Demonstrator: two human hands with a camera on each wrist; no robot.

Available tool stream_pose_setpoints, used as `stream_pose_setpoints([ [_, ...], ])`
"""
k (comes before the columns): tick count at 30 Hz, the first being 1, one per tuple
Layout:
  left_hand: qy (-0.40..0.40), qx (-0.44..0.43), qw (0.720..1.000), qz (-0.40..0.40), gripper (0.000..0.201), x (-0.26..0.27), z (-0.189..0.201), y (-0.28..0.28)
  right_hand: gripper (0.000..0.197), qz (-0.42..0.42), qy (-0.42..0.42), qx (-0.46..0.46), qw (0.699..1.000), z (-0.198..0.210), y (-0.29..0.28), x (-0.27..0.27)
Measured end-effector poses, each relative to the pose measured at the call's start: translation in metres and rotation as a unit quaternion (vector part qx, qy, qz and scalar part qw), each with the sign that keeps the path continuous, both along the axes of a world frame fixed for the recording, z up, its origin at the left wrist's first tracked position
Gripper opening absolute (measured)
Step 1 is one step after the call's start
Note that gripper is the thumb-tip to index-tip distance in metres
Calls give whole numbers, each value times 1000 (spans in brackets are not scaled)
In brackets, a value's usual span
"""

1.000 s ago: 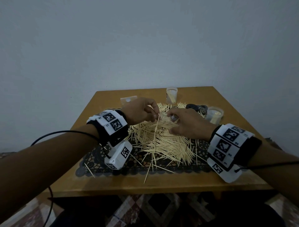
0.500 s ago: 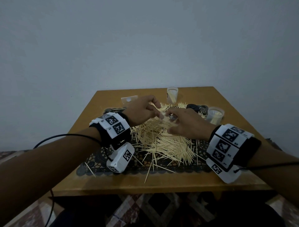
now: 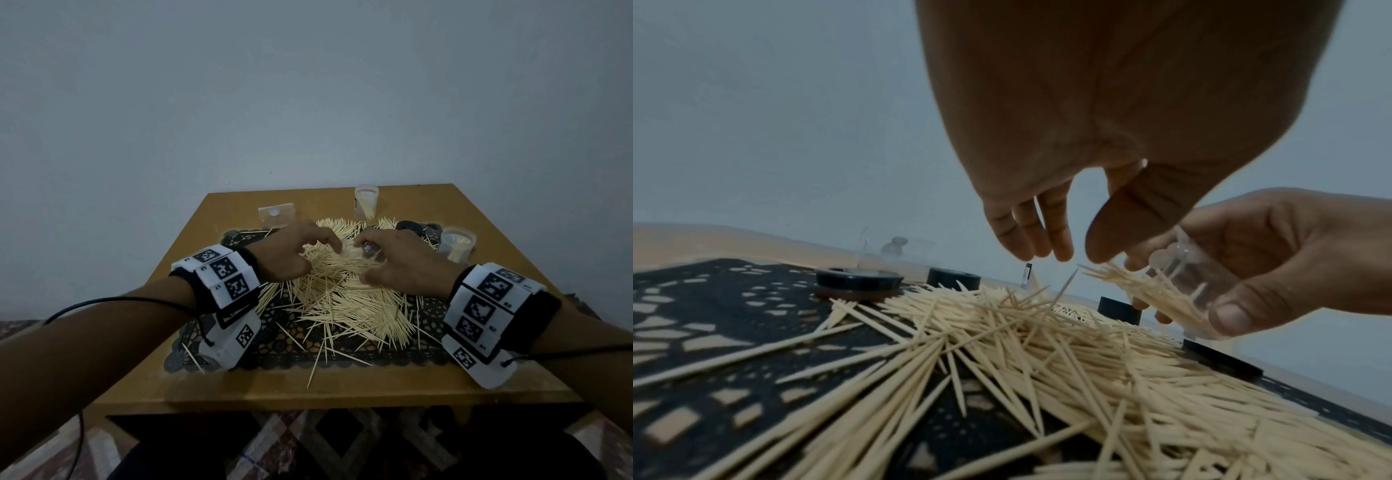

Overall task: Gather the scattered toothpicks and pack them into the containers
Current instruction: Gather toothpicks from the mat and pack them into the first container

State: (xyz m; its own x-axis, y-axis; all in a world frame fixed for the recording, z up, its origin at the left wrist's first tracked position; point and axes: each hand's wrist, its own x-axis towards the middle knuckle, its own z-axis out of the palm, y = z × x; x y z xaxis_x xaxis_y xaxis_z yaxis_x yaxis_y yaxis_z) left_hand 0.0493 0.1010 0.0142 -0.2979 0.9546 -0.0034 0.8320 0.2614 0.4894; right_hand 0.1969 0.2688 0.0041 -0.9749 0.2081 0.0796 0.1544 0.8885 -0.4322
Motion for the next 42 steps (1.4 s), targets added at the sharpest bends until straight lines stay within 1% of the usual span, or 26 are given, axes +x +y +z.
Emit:
stream_pose_setpoints([
  [1, -3, 11, 1000, 6, 63, 0, 0, 0, 54, 1, 3, -1, 1000, 0, 0, 0],
  [3, 2, 5, 1000, 3, 70, 2, 1, 1, 54, 0, 10, -4, 1000, 2, 1, -1],
  [6, 26, -51, 998, -32, 79, 9, 1, 3, 54, 9, 13, -2, 1000, 4, -2, -1],
  [8, 36, -94, 994, -36, 83, 10, -3, 6, 54, 20, 15, 4, 1000, 3, -6, -2],
  [9, 30, -98, 994, -39, 86, 10, -5, 7, 53, 23, 19, 3, 1000, 3, -7, -2],
  [11, -3, -68, 996, -52, 89, 10, -6, 7, 50, 25, 24, -4, 999, 3, -9, -2],
  [14, -63, 4, 998, -21, 77, 6, 0, 2, 49, 19, 17, -5, 1000, 3, -6, -2],
  [16, -55, 46, 997, 6, 72, -1, 2, -3, 52, 12, 12, -7, 1000, 3, -3, -1],
  [17, -44, 56, 997, 7, 72, -4, 2, -6, 53, 10, 12, -8, 1000, 3, -3, -1],
  [18, -37, 48, 998, 2, 73, -8, 1, -7, 53, 9, 12, -8, 1000, 3, -3, -1],
  [20, -39, -8, 999, -9, 78, -8, 0, -7, 54, 12, 14, -10, 1000, 3, -5, -2],
  [22, -39, -66, 996, -39, 85, -3, -3, -5, 54, 15, 19, -13, 1000, 4, -8, -3],
  [23, -39, -74, 995, -53, 87, -1, -5, -4, 53, 17, 19, -11, 1000, 5, -10, -4],
  [25, -56, -60, 996, -40, 87, -2, -7, -4, 53, 19, 16, -8, 1000, 5, -11, -5],
  [27, -74, -14, 997, -8, 82, -4, -5, -6, 52, 17, 14, -10, 1000, 4, -9, -4],
  [29, -62, 26, 998, 1, 75, -6, -3, -8, 52, 13, 16, -10, 1000, 3, -7, -3],
  [30, -52, 31, 998, -4, 74, -6, -2, -8, 53, 12, 17, -11, 1000, 3, -7, -3],
  [31, -41, 23, 999, -11, 74, -7, -2, -8, 53, 12, 18, -14, 1000, 4, -7, -3],
  [33, -20, -32, 999, -21, 81, -6, -3, -8, 54, 12, 22, -21, 999, 5, -10, -5],
  [34, -16, -57, 998, -30, 84, -4, -3, -9, 55, 14, 24, -20, 999, 5, -11, -6],
  [35, -19, -64, 997, -35, 86, -5, -5, -9, 55, 17, 25, -18, 999, 5, -11, -6],
  [36, -28, -53, 998, -30, 85, -4, -4, -10, 56, 19, 25, -17, 999, 5, -12, -7],
  [38, -46, -1, 999, 3, 78, -5, -1, -14, 56, 16, 23, -19, 999, 4, -10, -6],
  [40, -61, 46, 997, 22, 75, -9, 1, -18, 57, 10, 22, -20, 1000, 3, -8, -4],
  [42, -52, 47, 997, 10, 77, -12, 1, -21, 57, 9, 28, -18, 999, 4, -9, -4],
])
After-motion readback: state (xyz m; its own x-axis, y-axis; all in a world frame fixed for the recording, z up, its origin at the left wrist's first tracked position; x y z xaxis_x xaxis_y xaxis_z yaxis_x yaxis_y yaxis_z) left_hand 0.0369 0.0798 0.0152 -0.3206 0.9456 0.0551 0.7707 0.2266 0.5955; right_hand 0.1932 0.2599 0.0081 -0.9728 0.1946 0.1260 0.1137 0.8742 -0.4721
